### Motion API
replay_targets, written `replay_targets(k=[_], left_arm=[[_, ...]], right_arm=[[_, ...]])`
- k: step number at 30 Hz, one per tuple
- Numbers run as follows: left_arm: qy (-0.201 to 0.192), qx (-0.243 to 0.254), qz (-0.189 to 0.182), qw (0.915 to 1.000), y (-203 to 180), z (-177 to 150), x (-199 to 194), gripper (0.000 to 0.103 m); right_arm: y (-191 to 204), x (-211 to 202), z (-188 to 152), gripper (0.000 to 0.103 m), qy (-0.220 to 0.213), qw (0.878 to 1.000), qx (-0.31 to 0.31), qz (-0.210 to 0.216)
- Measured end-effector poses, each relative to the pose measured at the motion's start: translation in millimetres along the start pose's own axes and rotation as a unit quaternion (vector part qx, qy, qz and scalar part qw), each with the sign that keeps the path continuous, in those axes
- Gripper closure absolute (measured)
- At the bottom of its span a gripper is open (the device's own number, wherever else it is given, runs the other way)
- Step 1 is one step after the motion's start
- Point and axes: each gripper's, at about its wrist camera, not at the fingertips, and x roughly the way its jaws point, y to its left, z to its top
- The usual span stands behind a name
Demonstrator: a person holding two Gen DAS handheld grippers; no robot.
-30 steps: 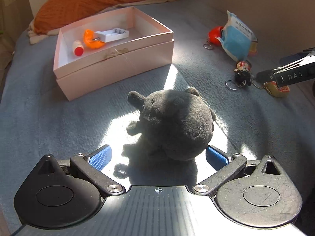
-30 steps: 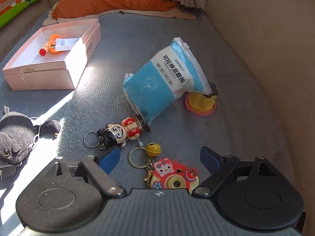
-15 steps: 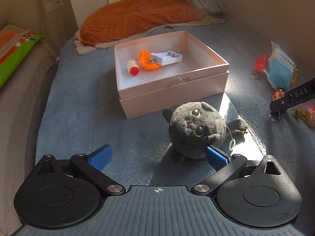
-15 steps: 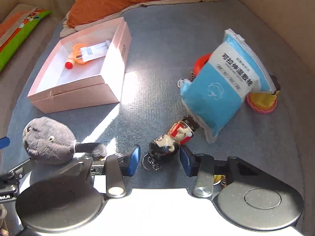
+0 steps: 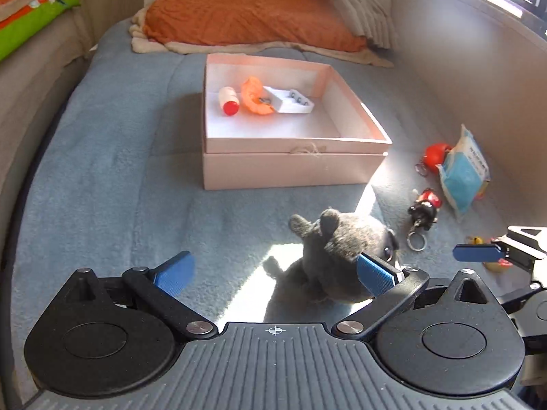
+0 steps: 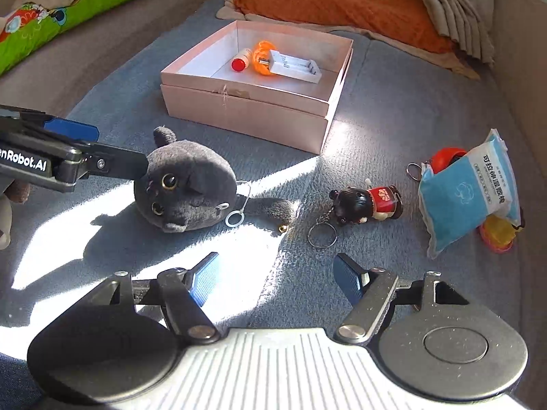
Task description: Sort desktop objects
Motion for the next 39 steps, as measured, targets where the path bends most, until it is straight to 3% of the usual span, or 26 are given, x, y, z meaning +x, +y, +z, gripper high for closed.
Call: replay_targets(k=[3,7,10,12,14,18,19,20,22,26,30,32,34,37,39], left_arm=[[-0.003,0.067,-0.02,0.9976,-35,2,9,0.0],[0.018,0.154,0.001,0.9879,-74,-2,36,0.0],[0.052,0.168,0.025,0.9841,-84,-6,54,0.0],[0.062,0.157,0.021,0.9855,-82,-8,54,0.0],[0.065,0.152,0.023,0.9859,-79,-9,53,0.0],[0.064,0.144,0.029,0.9871,-70,-7,46,0.0],[0.06,0.143,0.033,0.9873,-68,-6,43,0.0],[0.054,0.142,0.039,0.9876,-64,-4,39,0.0],[0.041,0.137,0.055,0.9882,-53,0,31,0.0],[0.01,0.109,0.117,0.9871,-18,3,13,0.0],[0.03,0.082,0.191,0.9777,22,-3,8,0.0],[0.042,0.062,0.2,0.9769,39,-10,4,0.0],[0.035,0.029,0.182,0.9823,50,-13,-7,0.0],[0.011,-0.03,0.101,0.9944,61,-15,-29,0.0],[0.01,-0.044,0.039,0.9982,54,-16,-35,0.0]], right_arm=[[-33,-3,8,0.03,-0.011,0.996,0.087,-0.009],[-88,14,22,0.03,0.011,0.971,0.24,-0.007],[-107,41,35,0.031,0.028,0.954,0.297,-0.016],[-110,55,42,0.037,0.035,0.95,0.311,-0.002],[-101,62,50,0.049,0.035,0.956,0.29,0.002],[-71,56,56,0.052,0.033,0.976,0.214,-0.014],[-66,52,53,0.069,0.036,0.979,0.199,-0.008],[-61,48,51,0.077,0.041,0.981,0.188,0.0],[-52,36,43,0.081,0.046,0.984,0.173,0.012],[-37,20,17,0.081,0.078,0.986,0.144,0.027],[-18,9,-10,0.079,0.097,0.991,0.093,0.021],[-10,6,-21,0.061,0.101,0.992,0.07,0.012],[-4,2,-31,0.05,0.099,0.993,0.057,0.009],[5,-2,-33,0.042,0.085,0.996,0.031,-0.002],[8,-6,-29,0.038,0.063,0.998,0.017,-0.012]])
